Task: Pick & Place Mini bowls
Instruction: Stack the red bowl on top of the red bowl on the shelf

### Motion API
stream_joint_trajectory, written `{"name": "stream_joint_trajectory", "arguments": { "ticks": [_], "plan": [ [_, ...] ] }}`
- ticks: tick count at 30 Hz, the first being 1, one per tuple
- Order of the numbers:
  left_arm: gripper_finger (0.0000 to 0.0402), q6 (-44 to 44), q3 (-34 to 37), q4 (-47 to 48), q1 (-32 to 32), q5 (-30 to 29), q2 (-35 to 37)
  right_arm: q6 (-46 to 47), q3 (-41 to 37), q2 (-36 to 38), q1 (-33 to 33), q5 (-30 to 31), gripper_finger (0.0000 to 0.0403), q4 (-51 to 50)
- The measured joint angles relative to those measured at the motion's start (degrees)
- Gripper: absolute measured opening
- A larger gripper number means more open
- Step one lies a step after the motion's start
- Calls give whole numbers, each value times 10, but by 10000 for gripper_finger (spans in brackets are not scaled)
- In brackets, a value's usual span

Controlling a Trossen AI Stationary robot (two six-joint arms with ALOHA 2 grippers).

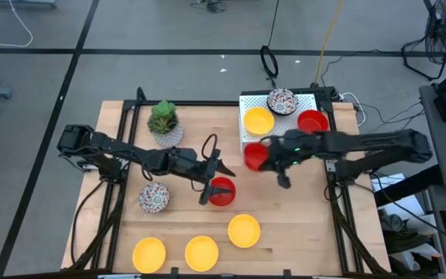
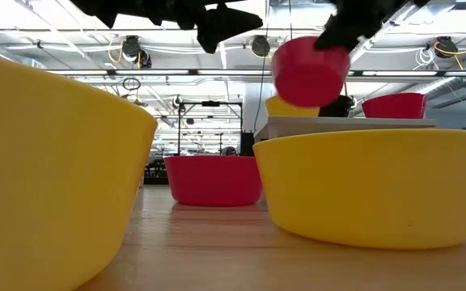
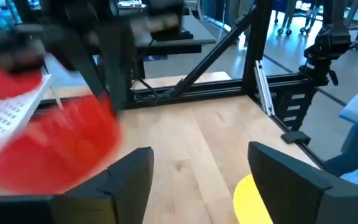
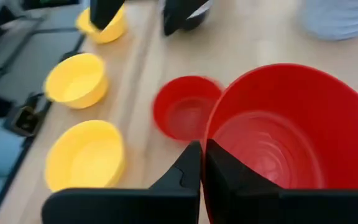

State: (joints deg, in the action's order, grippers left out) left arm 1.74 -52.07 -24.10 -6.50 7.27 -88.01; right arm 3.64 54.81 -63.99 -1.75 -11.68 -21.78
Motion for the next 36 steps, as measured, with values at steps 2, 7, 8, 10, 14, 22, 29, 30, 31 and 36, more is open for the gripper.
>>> {"name": "stream_joint_trajectory", "arguments": {
  "ticks": [2,7,8,10,14,22,29,30,31,36],
  "plan": [
    [274,-6,0,2,0,-1,0,7,0,47,0,37,0,-20],
    [269,-6,0,2,0,-47,0,34,1,133,0,133,0,-63],
    [266,-6,0,2,0,-57,0,34,1,141,-1,151,0,-78],
    [259,-7,0,2,0,-72,0,34,2,154,-1,181,0,-108],
    [246,2,0,6,3,-78,0,57,55,156,-1,264,0,-229],
    [231,41,0,8,21,-79,0,131,174,124,-19,372,0,-442],
    [228,40,1,19,40,-80,0,172,151,84,-79,376,0,-507],
    [228,39,1,20,42,-80,0,163,145,79,-86,384,0,-501],
    [227,36,1,21,44,-79,0,155,138,73,-95,390,0,-496],
    [229,11,1,29,46,-79,0,133,116,41,-132,387,0,-493]
  ]
}}
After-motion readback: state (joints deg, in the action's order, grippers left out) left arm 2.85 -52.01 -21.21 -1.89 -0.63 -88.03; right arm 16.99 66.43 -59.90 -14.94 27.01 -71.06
